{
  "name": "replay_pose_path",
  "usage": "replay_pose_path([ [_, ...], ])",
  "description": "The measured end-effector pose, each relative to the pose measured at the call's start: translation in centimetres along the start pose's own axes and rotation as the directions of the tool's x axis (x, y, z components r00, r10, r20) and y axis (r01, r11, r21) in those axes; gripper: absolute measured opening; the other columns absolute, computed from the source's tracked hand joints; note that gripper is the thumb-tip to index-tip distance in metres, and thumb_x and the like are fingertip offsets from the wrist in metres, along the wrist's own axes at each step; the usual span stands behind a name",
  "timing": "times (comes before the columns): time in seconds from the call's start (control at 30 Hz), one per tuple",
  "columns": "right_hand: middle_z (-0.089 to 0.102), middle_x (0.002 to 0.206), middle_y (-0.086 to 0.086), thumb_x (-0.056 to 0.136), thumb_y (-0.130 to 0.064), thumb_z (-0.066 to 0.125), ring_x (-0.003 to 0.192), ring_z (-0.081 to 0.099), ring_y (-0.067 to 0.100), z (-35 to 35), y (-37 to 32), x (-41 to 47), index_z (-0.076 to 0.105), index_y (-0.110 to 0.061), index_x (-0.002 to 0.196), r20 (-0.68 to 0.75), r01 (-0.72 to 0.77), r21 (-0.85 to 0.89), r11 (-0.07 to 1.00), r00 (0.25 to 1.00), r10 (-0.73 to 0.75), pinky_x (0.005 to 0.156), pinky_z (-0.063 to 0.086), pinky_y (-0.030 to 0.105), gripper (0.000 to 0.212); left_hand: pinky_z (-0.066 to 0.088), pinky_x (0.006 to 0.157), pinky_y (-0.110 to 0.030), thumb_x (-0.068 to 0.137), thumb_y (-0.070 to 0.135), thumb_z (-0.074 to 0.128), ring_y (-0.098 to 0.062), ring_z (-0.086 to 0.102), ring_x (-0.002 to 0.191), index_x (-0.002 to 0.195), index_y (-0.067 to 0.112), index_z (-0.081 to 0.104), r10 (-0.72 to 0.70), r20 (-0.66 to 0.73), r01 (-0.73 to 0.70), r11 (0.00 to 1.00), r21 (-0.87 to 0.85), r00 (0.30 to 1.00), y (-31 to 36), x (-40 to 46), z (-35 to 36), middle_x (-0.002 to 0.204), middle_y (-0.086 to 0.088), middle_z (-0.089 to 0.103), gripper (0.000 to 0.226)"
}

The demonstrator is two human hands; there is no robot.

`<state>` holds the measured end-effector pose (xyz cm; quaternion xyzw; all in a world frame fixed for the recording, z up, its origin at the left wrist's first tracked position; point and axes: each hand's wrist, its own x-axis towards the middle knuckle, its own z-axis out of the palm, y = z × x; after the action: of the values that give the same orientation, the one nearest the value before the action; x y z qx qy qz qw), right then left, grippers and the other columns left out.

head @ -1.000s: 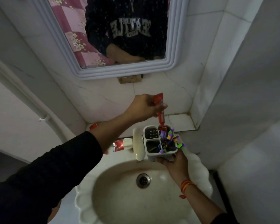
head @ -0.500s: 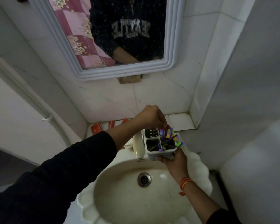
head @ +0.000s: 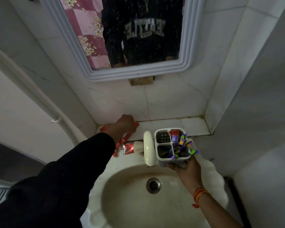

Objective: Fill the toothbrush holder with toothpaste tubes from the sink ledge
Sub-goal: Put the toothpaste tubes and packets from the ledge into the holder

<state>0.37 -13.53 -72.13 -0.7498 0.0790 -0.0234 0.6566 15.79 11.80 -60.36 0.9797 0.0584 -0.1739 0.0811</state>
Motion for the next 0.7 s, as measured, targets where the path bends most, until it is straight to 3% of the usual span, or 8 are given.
replay_pose_path([
  [0.1,0.076,0.100,-0.010,0.053,-0.033,0.097,0.103,0.069,0.014,-0.1,-0.3,-0.1,0.068,-0.042,0.101,0.032,-0.024,-0.013,1.000,0.999,0.024,0.093,0.057,0.051,0.056,0.053,0.088,-0.035,0.086,0.026,0.073,-0.033,0.063,0.115,0.124,0.005,0.063,-0.015,0.011,0.015,1.000,0.024,1.000,-0.1,0.2,1.9,0.126,-0.017,0.063,0.044],
  [0.2,0.073,0.101,-0.032,0.056,-0.019,0.097,0.103,0.067,-0.002,-0.1,-0.3,0.1,0.065,-0.063,0.097,0.024,-0.013,-0.042,0.999,1.000,0.014,0.092,0.056,0.039,0.068,0.053,0.092,-0.038,0.090,0.025,0.064,-0.035,0.063,0.116,0.122,0.007,0.062,-0.019,-0.022,0.019,1.000,0.023,1.000,-0.1,0.3,3.1,0.127,-0.016,0.062,0.037],
  [0.27,0.071,0.098,-0.038,0.059,-0.011,0.096,0.099,0.065,-0.011,0.0,-0.7,0.0,0.064,-0.067,0.094,0.034,-0.022,-0.051,0.998,0.999,0.024,0.090,0.054,0.033,0.074,0.054,0.089,-0.036,0.085,0.023,0.065,-0.033,0.065,0.111,0.117,0.009,0.065,-0.023,-0.017,0.023,1.000,0.003,1.000,0.0,0.4,3.2,0.121,-0.014,0.065,0.035],
  [0.43,0.069,0.094,-0.041,0.059,-0.011,0.096,0.095,0.061,-0.021,-0.2,-1.1,-0.2,0.065,-0.046,0.097,0.031,-0.035,-0.070,0.997,0.999,0.038,0.084,0.048,0.019,0.061,0.053,0.080,-0.033,0.081,0.034,0.074,-0.028,0.066,0.099,0.105,0.014,0.069,0.032,-0.050,-0.038,0.991,-0.126,0.998,0.8,0.1,1.3,0.105,-0.011,0.069,0.031],
  [0.57,0.071,0.098,-0.025,0.058,-0.010,0.096,0.094,0.062,-0.020,-0.2,-1.5,-0.4,0.064,-0.045,0.098,0.012,-0.028,-0.069,0.997,1.000,0.029,0.085,0.050,0.022,0.063,0.043,0.063,-0.025,0.079,0.035,0.082,-0.016,0.064,0.079,0.094,0.018,0.066,0.145,-0.242,-0.213,0.936,-0.281,0.959,2.4,-2.7,-1.8,0.086,-0.001,0.067,0.028],
  [0.63,0.072,0.105,-0.019,0.057,-0.011,0.096,0.101,0.065,-0.008,-0.2,-1.5,-0.3,0.064,-0.046,0.101,0.008,-0.039,-0.072,0.997,0.999,0.040,0.090,0.053,0.031,0.065,0.038,0.059,-0.015,0.083,0.035,0.080,-0.003,0.057,0.067,0.092,0.020,0.062,0.223,-0.364,-0.350,0.875,-0.334,0.904,3.6,-4.9,-3.4,0.076,0.009,0.062,0.025],
  [0.7,0.072,0.110,-0.013,0.057,-0.013,0.096,0.107,0.067,0.008,-0.2,-1.6,-0.4,0.062,-0.047,0.105,0.008,-0.034,-0.086,0.996,0.999,0.035,0.093,0.055,0.035,0.067,0.042,0.061,-0.011,0.091,0.036,0.071,0.000,0.058,0.064,0.094,0.015,0.065,0.296,-0.407,-0.455,0.806,-0.379,0.864,4.8,-6.9,-4.9,0.075,0.006,0.065,0.022],
])
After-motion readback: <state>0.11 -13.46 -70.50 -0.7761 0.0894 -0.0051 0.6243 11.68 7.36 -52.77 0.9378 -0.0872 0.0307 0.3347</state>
